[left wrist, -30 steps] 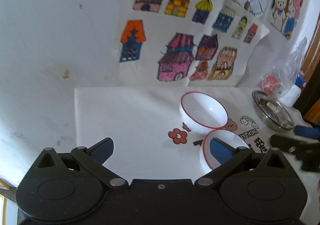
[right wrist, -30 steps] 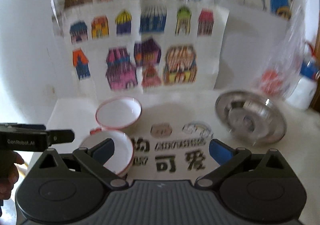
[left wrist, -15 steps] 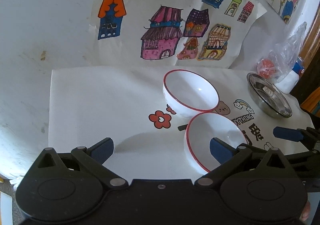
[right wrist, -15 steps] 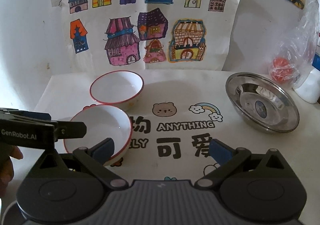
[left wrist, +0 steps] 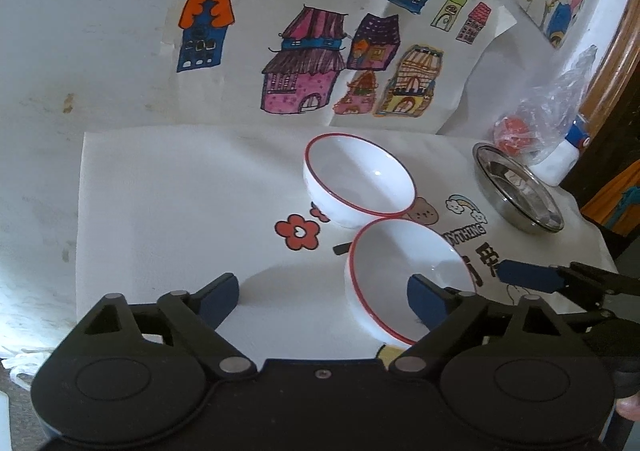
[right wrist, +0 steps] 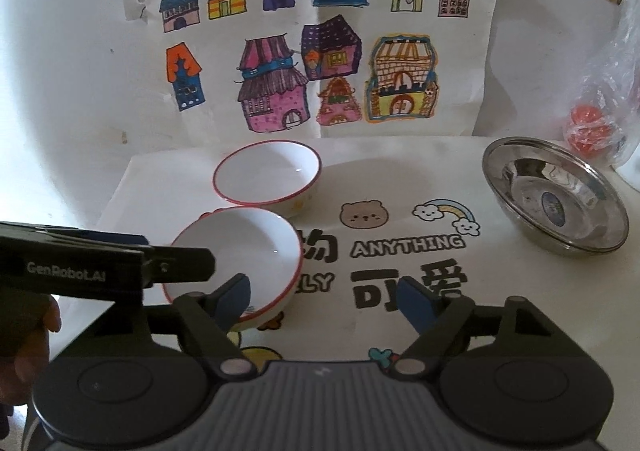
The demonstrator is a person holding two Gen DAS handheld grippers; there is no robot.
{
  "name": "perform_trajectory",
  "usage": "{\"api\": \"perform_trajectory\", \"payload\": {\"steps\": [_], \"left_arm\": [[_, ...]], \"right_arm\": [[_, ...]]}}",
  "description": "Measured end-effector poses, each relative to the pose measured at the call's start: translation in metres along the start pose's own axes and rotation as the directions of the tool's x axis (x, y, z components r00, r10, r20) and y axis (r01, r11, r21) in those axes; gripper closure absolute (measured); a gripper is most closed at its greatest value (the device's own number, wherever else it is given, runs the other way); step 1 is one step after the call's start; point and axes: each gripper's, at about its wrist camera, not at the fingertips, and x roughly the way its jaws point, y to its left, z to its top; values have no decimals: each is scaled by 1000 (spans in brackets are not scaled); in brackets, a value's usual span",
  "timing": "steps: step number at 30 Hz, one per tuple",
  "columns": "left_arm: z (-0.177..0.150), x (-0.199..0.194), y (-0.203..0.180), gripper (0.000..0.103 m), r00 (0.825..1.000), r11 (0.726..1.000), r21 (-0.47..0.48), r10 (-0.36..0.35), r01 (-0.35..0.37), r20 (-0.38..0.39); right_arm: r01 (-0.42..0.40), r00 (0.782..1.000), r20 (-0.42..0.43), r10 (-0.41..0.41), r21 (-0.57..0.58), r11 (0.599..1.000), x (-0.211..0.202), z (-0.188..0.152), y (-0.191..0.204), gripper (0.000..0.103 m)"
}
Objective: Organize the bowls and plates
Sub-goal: 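Move both grippers to a red-rimmed white bowl and close on its rim, then lift the white bowl with both grippers and carry it over the steel bowl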
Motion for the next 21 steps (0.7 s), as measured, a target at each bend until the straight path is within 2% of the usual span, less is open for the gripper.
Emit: {"api": "perform_trajectory", "payload": {"steps": [4,6,9,14,18,21], "left_arm": [[-1,0,1,16,999,999,-8,-40,40,-3],[-3,-1,1,21,998,998,-13,-57,57,-1],[-3,-1,1,30,998,998,-22,-66,66,0],[-3,-1,5,60,998,997,-47,-69,68,-4],[-4,0,7,70,996,994,-67,-91,90,-14],[-6,1,5,80,993,990,-76,-118,116,-23]], "right_arm": [[-55,998,-2,55,28,998,1,-3,0,21],[-70,998,-1,70,38,997,1,-4,1,27],[-94,996,0,94,47,995,1,-4,1,38],[-125,992,-2,125,71,990,1,-4,1,55],[-163,986,-11,165,86,983,2,-4,1,71],[-161,987,-11,163,80,984,2,-4,3,75]]}}
